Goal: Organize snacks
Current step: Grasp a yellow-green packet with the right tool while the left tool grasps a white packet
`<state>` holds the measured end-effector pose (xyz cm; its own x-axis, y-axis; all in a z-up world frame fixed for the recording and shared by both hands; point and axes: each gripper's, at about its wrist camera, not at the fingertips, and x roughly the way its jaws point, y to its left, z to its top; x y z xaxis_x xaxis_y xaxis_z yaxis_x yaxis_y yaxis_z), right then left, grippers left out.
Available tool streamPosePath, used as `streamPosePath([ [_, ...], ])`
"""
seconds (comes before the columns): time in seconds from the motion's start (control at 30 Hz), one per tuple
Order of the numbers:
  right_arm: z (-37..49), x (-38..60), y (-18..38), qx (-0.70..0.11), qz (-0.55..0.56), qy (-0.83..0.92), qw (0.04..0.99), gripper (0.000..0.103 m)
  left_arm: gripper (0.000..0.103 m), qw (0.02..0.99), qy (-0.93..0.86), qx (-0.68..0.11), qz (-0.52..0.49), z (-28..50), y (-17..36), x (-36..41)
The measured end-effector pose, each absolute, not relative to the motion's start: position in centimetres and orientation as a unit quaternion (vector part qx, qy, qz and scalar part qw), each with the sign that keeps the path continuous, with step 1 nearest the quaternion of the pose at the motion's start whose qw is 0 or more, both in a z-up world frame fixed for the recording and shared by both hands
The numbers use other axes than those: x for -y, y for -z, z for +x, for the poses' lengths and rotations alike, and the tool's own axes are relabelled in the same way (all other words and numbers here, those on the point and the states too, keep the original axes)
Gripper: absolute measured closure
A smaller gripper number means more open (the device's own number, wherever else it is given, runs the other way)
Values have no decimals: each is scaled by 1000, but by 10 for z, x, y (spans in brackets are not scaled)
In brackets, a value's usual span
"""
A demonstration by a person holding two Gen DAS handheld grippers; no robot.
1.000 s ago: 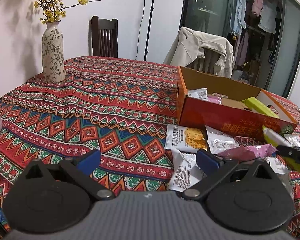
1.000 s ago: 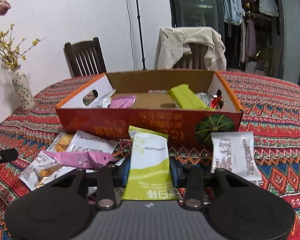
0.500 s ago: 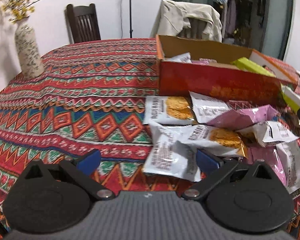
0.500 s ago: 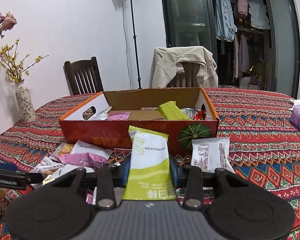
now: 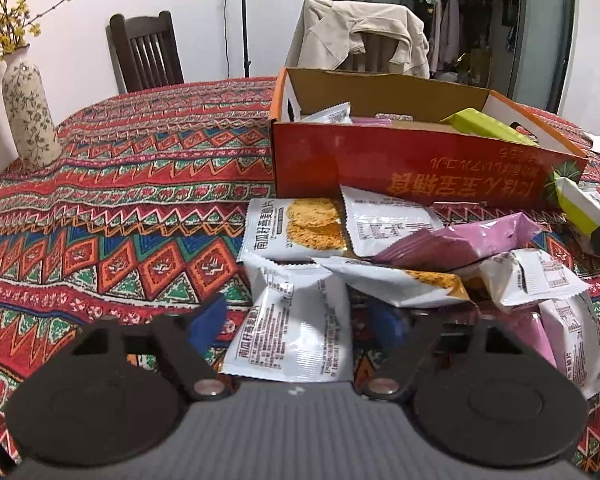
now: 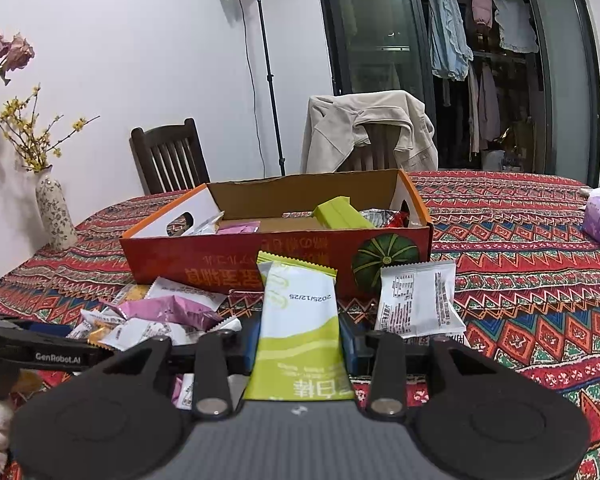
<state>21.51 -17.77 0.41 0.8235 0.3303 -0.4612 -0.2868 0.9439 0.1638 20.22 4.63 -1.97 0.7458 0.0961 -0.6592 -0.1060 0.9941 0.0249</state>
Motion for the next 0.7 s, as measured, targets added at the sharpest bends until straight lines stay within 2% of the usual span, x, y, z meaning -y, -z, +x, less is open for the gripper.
streamPosePath([
  [0.1,213,179,-3,-248,46,-163,954,65,49,937,-48,-345,-7,198,19,-45],
  [0.37,206,182,-2,-244,51,-163,955,65,55,940,-59,-335,-14,185,18,-52],
  [0.7,197,184,-5,-235,53,-162,957,65,55,949,-83,-304,-17,165,5,-65],
])
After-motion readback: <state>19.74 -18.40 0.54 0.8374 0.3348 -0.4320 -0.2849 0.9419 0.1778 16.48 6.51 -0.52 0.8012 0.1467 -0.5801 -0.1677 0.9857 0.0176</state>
